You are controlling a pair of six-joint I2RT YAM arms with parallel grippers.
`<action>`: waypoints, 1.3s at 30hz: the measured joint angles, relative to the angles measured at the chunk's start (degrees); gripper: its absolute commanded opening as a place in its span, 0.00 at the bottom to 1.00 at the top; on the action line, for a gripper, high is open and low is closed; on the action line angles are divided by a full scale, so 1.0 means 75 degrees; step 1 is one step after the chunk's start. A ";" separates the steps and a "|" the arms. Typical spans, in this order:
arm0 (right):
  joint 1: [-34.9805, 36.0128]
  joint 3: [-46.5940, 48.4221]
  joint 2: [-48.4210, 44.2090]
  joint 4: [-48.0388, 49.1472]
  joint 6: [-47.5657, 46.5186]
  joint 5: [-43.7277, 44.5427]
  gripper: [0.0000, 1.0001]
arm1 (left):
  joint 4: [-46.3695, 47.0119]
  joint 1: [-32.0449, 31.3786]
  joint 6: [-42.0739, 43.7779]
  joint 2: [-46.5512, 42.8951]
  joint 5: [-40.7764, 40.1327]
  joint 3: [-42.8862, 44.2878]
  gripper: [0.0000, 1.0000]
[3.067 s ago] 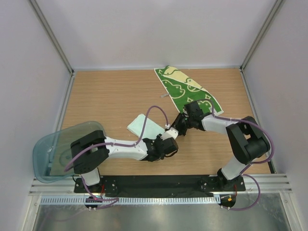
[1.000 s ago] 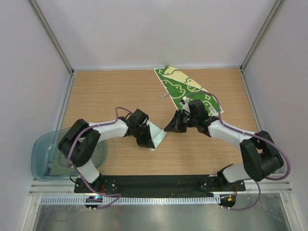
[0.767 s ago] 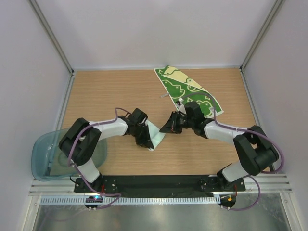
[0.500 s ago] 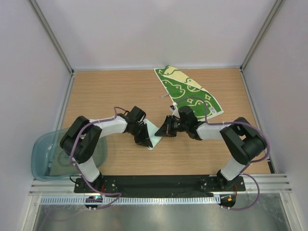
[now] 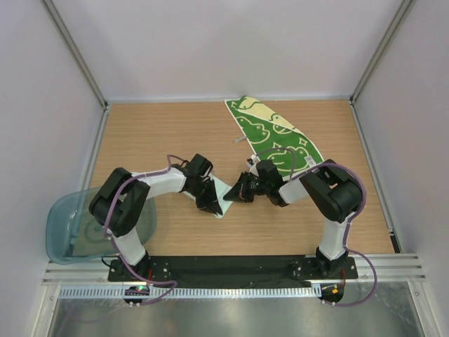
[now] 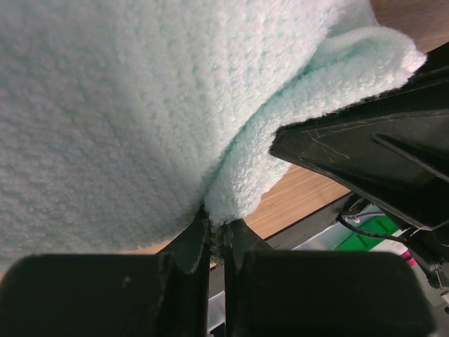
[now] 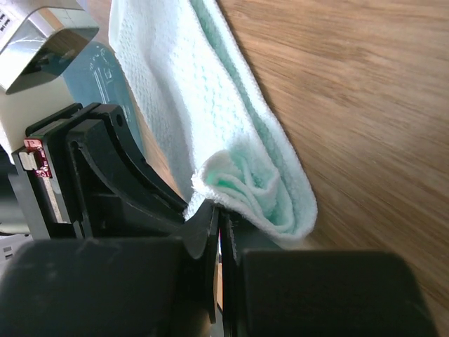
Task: Roll the towels
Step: Roll the towel
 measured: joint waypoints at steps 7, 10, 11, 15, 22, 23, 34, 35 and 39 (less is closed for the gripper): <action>0.0000 -0.0044 0.0020 0.0125 0.0055 0.0055 0.01 | -0.0052 -0.0003 0.0044 -0.0294 -0.0475 -0.0160 0.18; 0.0000 -0.0044 0.0020 0.0111 0.0052 0.0047 0.01 | 0.0017 -0.0003 0.0044 -0.0513 -0.0685 -0.0361 0.19; 0.0000 -0.0044 0.0020 0.0096 0.0052 0.0038 0.01 | 0.0061 -0.0003 0.0044 -0.0574 -0.0723 -0.0428 0.20; 0.0003 -0.0038 0.0020 0.0064 0.0047 0.0000 0.01 | 0.0140 -0.0003 0.0058 -0.0895 -0.0935 -0.0659 0.36; 0.0003 0.0015 0.0015 -0.0052 -0.0032 -0.0015 0.01 | -0.1169 -0.0003 0.0268 -0.1687 -0.2308 -0.0702 0.52; 0.0000 0.0032 0.0012 -0.0085 -0.0047 -0.0012 0.01 | -0.1431 -0.0006 0.0297 -0.1824 -0.2489 -0.0688 0.52; 0.0017 0.0175 -0.0070 -0.0463 -0.0207 0.0012 0.01 | -0.2396 -0.1539 0.1355 -0.2672 -0.4290 0.0586 0.47; 0.0017 0.0189 -0.0087 -0.0519 -0.0221 0.0017 0.01 | -0.2299 -0.1816 0.1542 -0.2646 -0.4366 0.0726 0.47; 0.0017 0.0262 -0.0149 -0.0772 -0.0294 0.0064 0.01 | -0.1714 -0.2500 0.2226 -0.2244 -0.4377 0.1072 0.46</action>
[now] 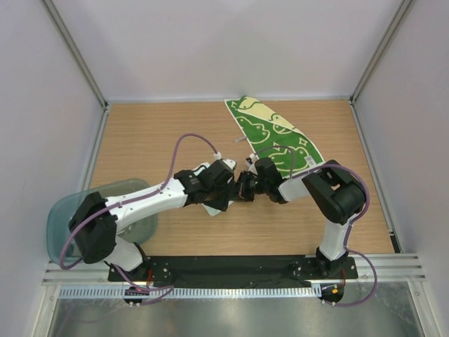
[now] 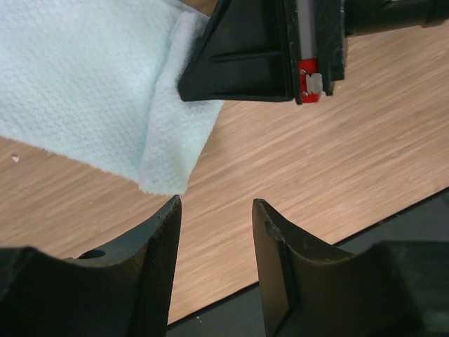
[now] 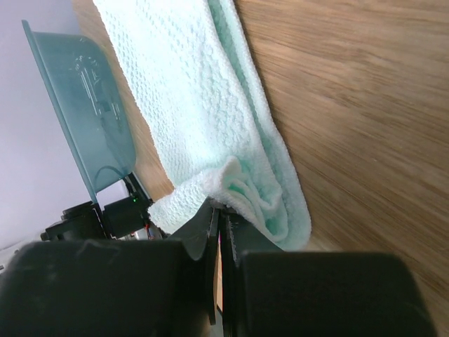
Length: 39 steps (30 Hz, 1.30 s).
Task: Roll the towels
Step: Roll the towel
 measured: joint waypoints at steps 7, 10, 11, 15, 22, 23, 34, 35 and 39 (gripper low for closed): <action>0.0000 0.0050 -0.0140 -0.0356 -0.0149 0.0082 0.01 | 0.0632 0.0023 0.0495 0.1081 0.0061 -0.0003 0.45; 0.0000 0.0061 -0.0192 -0.0493 -0.0198 0.0114 0.01 | 0.0816 0.0026 0.0624 0.1381 0.0015 -0.0006 0.45; 0.0000 0.0067 -0.0195 -0.0519 -0.0210 0.0117 0.01 | 0.0860 0.0032 0.0650 0.1463 -0.0015 -0.0009 0.45; 0.0000 0.0105 -0.0195 -0.0592 -0.0233 0.0114 0.01 | 0.1032 0.0058 0.0746 0.1839 -0.0137 -0.0058 0.43; 0.0000 0.0207 -0.0195 -0.0787 -0.0344 0.0105 0.01 | 0.1539 0.0058 0.0682 0.1801 -0.0530 -0.0469 0.41; 0.0000 0.0242 -0.0192 -0.0839 -0.0358 0.0105 0.01 | 0.1638 0.0058 0.0638 0.1731 -0.0595 -0.0565 0.41; -0.0248 0.0746 -0.0187 -0.1673 -0.0874 0.0000 0.01 | 0.2433 0.0058 0.0271 0.1244 -0.0944 -0.1338 0.41; -0.0347 0.0801 -0.0184 -0.1763 -0.0950 -0.0012 0.01 | 0.2492 0.0058 0.0219 0.1212 -0.0956 -0.1387 0.41; -0.0764 0.1003 -0.0079 -0.2028 -0.1212 -0.0032 0.01 | 0.2556 0.0064 0.0117 0.1186 -0.0950 -0.1425 0.41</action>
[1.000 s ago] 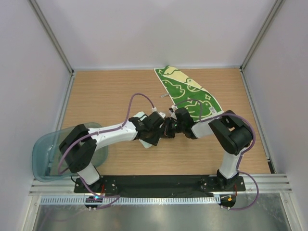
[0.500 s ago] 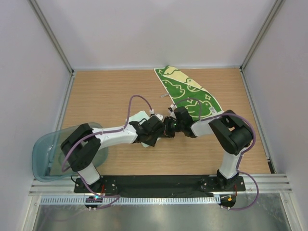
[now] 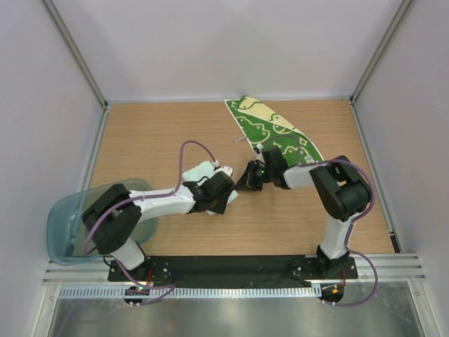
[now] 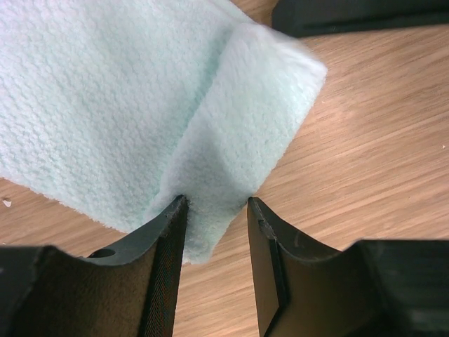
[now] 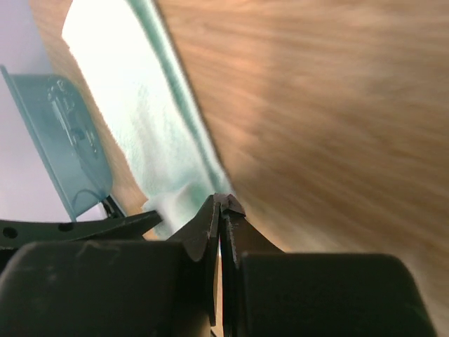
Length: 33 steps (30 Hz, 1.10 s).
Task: Roll the towels
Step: Roll the towel
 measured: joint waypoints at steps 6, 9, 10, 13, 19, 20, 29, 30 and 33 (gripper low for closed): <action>-0.0358 0.0122 0.0242 -0.0280 -0.0207 -0.0038 0.01 | -0.0026 0.0015 -0.0119 0.0000 0.0073 0.0026 0.41; -0.0338 0.0128 0.0192 -0.0335 -0.0289 -0.0009 0.12 | -0.0058 0.0029 -0.0160 0.0000 0.0140 0.0050 0.41; -0.0338 0.0105 0.0111 -0.0423 -0.0321 0.0058 0.18 | -0.0064 0.0029 -0.0178 0.0000 0.0172 0.0052 0.41; -0.0338 -0.0070 -0.0373 -0.0734 -0.0402 0.0181 0.44 | -0.0099 0.0035 -0.0221 0.0000 0.0230 0.0076 0.41; -0.0341 -0.0764 -0.1693 -0.0833 -0.0396 0.0128 0.61 | -0.0382 0.0061 -0.0446 0.0000 0.0525 0.0227 0.41; -0.0341 -0.0947 -0.1853 -0.0761 -0.0312 0.0085 0.61 | -0.0446 0.0064 -0.0510 0.0000 0.0595 0.0259 0.41; -0.0076 -0.1772 -0.1836 -0.0245 0.0289 -0.0058 0.62 | -0.0930 0.0061 -0.1014 0.0000 0.1052 0.0527 0.41; -0.0015 -0.1772 -0.1751 -0.0114 0.0341 -0.0052 0.62 | -0.0970 0.0061 -0.1099 0.0000 0.1084 0.0557 0.41; 0.0169 -0.1769 -0.1483 0.0300 0.0562 -0.0102 0.59 | -0.1014 0.0061 -0.1268 0.0000 0.1227 0.0612 0.40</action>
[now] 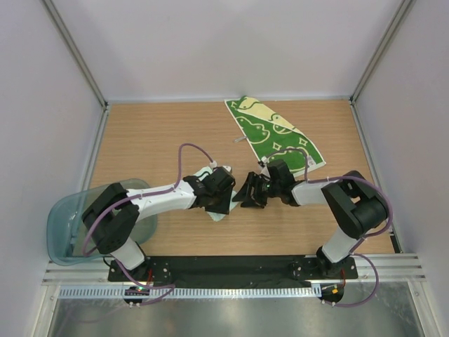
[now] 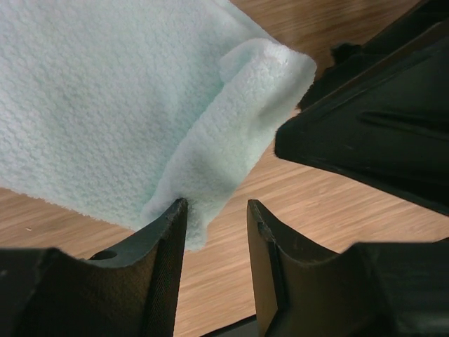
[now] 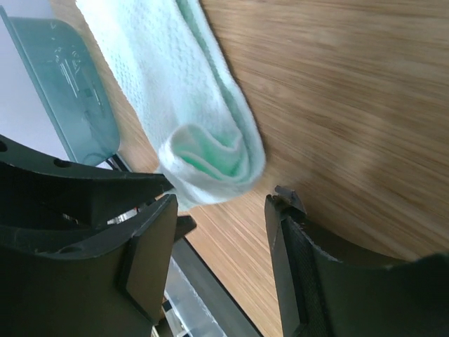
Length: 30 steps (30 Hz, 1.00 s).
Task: Roll the towels
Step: Roll the towel
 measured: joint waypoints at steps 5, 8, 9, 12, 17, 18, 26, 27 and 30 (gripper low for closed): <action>0.0259 0.0017 0.0385 0.0650 0.0233 -0.0044 0.49 | -0.0015 0.0000 -0.0248 0.0003 0.0297 0.0015 0.40; 0.0294 0.0017 0.0603 0.0947 0.0338 -0.0085 0.38 | -0.0015 0.0003 -0.0306 0.0003 0.0376 0.0015 0.40; 0.0294 0.0017 0.0641 0.0988 0.0373 -0.0052 0.35 | -0.0015 0.0003 -0.0309 0.0003 0.0393 0.0015 0.40; 0.0294 0.0012 0.0761 0.1040 0.0370 0.0029 0.23 | -0.0017 0.0003 -0.0297 0.0003 0.0428 0.0015 0.41; 0.0294 0.0052 0.0775 0.0883 0.0309 0.0067 0.18 | -0.0187 -0.0003 -0.0137 0.0000 0.0274 0.0026 0.44; 0.0294 0.0111 0.0775 0.0755 0.0268 0.0067 0.18 | -0.0256 -0.0015 -0.0076 0.0000 0.0204 0.0044 0.45; 0.0309 0.0851 0.0775 -0.0315 -0.0131 0.0119 0.18 | -0.0737 -0.0344 0.0405 0.0047 -0.0399 0.0329 0.46; 0.0309 0.0935 0.0775 -0.0440 -0.0160 0.0131 0.17 | -0.0755 -0.0379 0.0431 0.0093 -0.0443 0.0353 0.46; 0.0315 0.1169 0.0775 -0.0793 -0.0274 0.0134 0.17 | -0.0772 -0.0443 0.0498 0.0280 -0.0595 0.0356 0.46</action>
